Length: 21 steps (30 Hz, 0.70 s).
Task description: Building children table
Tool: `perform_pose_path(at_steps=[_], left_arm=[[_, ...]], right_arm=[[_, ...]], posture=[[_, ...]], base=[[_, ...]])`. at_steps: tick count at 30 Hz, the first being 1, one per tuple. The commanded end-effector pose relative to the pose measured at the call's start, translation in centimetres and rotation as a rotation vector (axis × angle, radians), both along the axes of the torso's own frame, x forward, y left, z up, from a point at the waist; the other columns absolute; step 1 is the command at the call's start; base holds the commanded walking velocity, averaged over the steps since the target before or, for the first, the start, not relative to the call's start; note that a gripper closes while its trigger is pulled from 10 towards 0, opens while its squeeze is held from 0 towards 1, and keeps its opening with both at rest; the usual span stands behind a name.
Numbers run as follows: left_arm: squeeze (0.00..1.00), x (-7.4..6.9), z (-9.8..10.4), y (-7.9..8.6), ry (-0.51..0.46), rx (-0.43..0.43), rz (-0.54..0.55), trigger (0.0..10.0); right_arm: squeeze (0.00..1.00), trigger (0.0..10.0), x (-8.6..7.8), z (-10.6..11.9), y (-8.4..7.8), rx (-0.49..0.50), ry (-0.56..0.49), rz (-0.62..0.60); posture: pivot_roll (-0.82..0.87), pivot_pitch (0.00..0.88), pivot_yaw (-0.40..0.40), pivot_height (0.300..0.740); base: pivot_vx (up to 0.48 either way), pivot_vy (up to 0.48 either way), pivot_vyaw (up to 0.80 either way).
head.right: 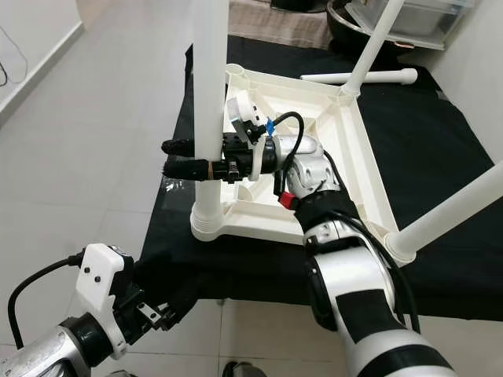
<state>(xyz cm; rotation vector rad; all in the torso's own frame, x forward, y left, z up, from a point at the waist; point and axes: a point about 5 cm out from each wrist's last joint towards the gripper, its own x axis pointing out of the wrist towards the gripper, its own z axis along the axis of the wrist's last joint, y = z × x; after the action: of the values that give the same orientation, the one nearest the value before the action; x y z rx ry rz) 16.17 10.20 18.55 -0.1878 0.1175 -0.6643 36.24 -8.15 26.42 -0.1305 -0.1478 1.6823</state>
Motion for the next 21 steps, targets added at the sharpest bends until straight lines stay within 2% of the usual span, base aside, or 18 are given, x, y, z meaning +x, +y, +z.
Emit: perform_pose_path(at_steps=[1,7,10,14,17,21], left_arm=[[0.00,-0.4,0.2,-0.4,0.010,-0.007,-0.024,10.0],[0.00,-0.8,0.6,-0.6,-0.002,-0.007,-0.026,10.0],[0.00,-1.4,0.9,-0.4,0.000,-0.002,-0.025,10.0],[0.00,-1.5,1.0,-0.3,0.002,0.000,-0.025,10.0],[0.00,-1.6,1.0,-0.3,0.003,0.002,-0.035,10.0],[0.00,-1.7,1.1,-0.4,0.008,0.000,-0.048,10.0]], right_arm=[[0.00,10.0,-0.4,-3.1,1.0,-0.078,0.079,0.032],[0.00,10.0,-0.4,-1.9,1.9,-0.022,0.026,0.087],[0.00,10.0,-0.2,-0.6,2.3,0.063,-0.002,0.081],[0.00,10.0,-0.1,0.0,2.4,0.112,0.002,0.088],[0.00,10.0,0.0,0.1,2.4,0.131,0.014,0.096],[0.00,10.0,-0.2,-0.5,2.8,0.105,0.026,0.109]], posture=[[0.20,0.279,-0.173,0.740],[0.23,0.298,-0.171,0.740],[0.25,0.308,-0.165,0.740],[0.26,0.317,-0.157,0.740],[0.27,0.333,-0.151,0.740],[0.28,0.343,-0.145,0.740]], base=[[0.000,0.000,0.00],[0.000,0.000,0.00],[0.000,0.000,0.00],[0.000,0.000,0.00],[0.000,0.000,0.00],[0.000,0.000,0.00]])
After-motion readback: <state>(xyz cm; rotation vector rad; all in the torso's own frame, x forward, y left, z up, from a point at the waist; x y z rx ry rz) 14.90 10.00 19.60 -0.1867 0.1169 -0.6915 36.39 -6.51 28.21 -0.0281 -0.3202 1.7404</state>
